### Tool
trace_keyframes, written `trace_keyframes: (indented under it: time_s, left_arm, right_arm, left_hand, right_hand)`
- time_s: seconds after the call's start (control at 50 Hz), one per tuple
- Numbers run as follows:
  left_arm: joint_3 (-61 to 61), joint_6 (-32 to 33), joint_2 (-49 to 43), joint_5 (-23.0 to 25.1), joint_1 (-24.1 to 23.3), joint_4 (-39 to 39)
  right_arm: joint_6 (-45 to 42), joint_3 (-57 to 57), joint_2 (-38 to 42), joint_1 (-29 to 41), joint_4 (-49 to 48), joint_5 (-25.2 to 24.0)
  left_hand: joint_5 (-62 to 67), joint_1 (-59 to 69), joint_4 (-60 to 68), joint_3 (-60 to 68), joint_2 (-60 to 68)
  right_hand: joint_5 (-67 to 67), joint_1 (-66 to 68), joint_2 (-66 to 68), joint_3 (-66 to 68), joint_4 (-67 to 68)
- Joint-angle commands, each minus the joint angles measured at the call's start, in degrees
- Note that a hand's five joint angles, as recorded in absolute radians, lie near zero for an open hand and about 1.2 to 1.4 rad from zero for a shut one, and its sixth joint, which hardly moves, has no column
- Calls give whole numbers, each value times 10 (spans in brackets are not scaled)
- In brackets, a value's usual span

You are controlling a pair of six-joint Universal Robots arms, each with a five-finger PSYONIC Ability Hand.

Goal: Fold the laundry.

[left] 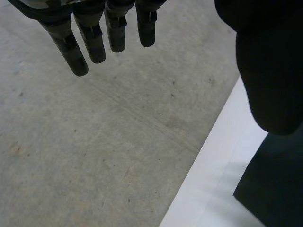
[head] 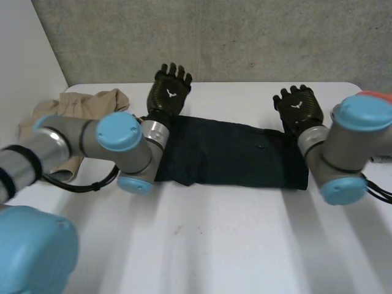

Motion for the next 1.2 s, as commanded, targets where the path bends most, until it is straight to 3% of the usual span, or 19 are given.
trace_keyframes:
  time_s: [0.02, 0.26, 0.3, 0.34, 0.4, 0.48, 0.56, 0.64, 0.76, 0.86, 0.98, 1.06, 1.18, 1.2]
  left_arm:
    - [-176, -96, 143, -22, -1, -4]
    - [-281, -140, 192, -24, -5, -7]
    - [-283, -140, 192, -24, -5, -7]
    - [-283, -140, 191, -24, -5, -7]
    - [-284, -140, 190, -24, -4, -7]
    - [-285, -140, 190, -25, -3, -7]
    - [-293, -140, 202, -25, -3, -7]
    - [-308, -141, 223, -24, -3, -8]
    - [-338, -143, 246, -24, -3, -8]
    - [-352, -143, 252, -24, -3, -8]
    - [-353, -143, 252, -24, -6, -7]
    - [-347, -144, 252, -24, -6, -7]
    - [-314, -151, 251, -25, -3, -5]
    - [-309, -154, 250, -25, -2, -5]
  right_arm:
    - [135, 58, -90, -35, 187, -67]
    - [134, 88, -36, -36, 185, -72]
    - [124, 84, -17, -36, 165, -68]
    - [120, 79, -7, -36, 150, -60]
    - [103, 78, -3, -41, 129, -27]
    - [81, 93, -18, -60, 104, 20]
    - [42, 128, -81, -65, 97, 20]
    - [-46, 172, -138, -90, 97, 18]
    - [-258, 199, -152, -138, 85, 9]
    - [-372, 193, -157, -121, 45, -60]
    - [-385, 175, -149, -28, -23, -219]
    - [-385, 180, -111, 9, -34, -297]
    - [-380, 182, -70, 67, -29, -345]
    - [-372, 182, -69, 72, -31, -345]
  left_hand:
    - [-27, -11, -17, -22, -18]
    - [-27, -11, -17, -22, -18]
    - [-27, -11, -17, -22, -18]
    - [-27, -11, -17, -22, -18]
    - [-27, -11, -17, -22, -18]
    - [-27, -11, -17, -22, -18]
    - [-27, -11, -17, -22, -18]
    - [-27, -11, -17, -22, -18]
    - [-27, -11, -17, -22, -18]
    - [-27, -11, -17, -22, -18]
    - [-27, -11, -17, -22, -18]
    - [-27, -11, -17, -22, -18]
    - [-27, -10, -17, -21, -18]
    - [-27, -10, -17, -21, -18]
  right_hand:
    - [23, 43, 31, 37, 22]
    - [99, 118, 106, 113, 98]
    - [163, 182, 170, 177, 162]
    - [245, 264, 252, 259, 244]
    - [656, 675, 663, 670, 655]
    - [664, 683, 671, 678, 663]
    - [664, 683, 671, 678, 663]
    - [664, 683, 671, 678, 663]
    - [664, 683, 671, 678, 663]
    - [664, 683, 671, 678, 663]
    - [664, 683, 671, 678, 663]
    - [664, 683, 671, 678, 663]
    - [664, 683, 671, 678, 663]
    - [396, 416, 403, 410, 395]
